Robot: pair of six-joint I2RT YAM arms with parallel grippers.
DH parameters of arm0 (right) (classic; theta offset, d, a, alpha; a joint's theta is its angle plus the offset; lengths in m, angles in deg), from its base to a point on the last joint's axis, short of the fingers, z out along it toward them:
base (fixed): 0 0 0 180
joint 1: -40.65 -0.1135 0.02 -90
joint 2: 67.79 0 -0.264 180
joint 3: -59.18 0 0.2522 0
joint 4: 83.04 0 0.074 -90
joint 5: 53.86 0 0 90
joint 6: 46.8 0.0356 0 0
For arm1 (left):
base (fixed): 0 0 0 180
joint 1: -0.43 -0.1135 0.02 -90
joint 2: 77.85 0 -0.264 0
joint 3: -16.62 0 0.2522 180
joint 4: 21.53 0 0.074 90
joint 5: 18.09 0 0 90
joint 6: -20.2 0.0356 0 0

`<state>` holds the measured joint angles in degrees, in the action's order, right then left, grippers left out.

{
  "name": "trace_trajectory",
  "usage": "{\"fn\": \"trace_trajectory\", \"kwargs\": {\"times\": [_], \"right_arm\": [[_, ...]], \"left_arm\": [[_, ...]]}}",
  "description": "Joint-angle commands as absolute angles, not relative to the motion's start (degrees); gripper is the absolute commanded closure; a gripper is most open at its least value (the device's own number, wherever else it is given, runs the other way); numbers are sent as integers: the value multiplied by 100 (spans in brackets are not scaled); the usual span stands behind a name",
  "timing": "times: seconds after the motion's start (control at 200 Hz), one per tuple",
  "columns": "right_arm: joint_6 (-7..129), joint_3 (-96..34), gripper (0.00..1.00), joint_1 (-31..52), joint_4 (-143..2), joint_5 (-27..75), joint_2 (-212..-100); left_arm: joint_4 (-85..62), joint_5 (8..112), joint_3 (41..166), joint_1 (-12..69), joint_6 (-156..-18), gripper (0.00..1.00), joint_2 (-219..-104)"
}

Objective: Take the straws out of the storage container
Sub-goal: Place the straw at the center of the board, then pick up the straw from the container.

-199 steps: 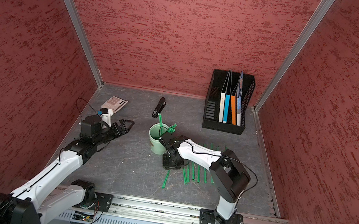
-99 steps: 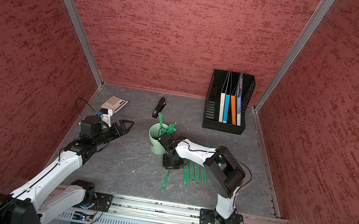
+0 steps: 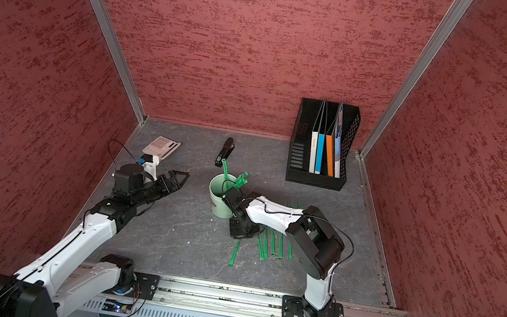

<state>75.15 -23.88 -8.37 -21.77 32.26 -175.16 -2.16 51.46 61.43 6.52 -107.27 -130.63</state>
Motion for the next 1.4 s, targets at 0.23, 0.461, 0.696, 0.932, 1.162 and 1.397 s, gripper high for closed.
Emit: {"fn": "trace_trajectory", "kwargs": {"times": [0.23,0.461,0.696,0.932,1.162,1.397], "right_arm": [[6799,-2498,83,-509,-2277,3868,-17795],[6363,-2659,84,-310,-2447,3859,-17976],[6403,-2784,84,-207,-2314,3889,-17972],[6832,-2389,70,-216,-2524,3731,-17343],[7018,-2124,67,-242,-2340,3775,-16375],[6928,-1997,65,-256,-2074,3957,-15989]], "left_arm": [[-82,5263,6283,623,-10559,0,-13049],[-41,5280,6320,629,-10548,0,-13107],[10,5351,6340,628,-10514,0,-13106],[-131,5255,6308,632,-10542,0,-13259],[-237,5231,6300,641,-10619,0,-13245],[-275,5207,6267,686,-10680,0,-13192]]}}
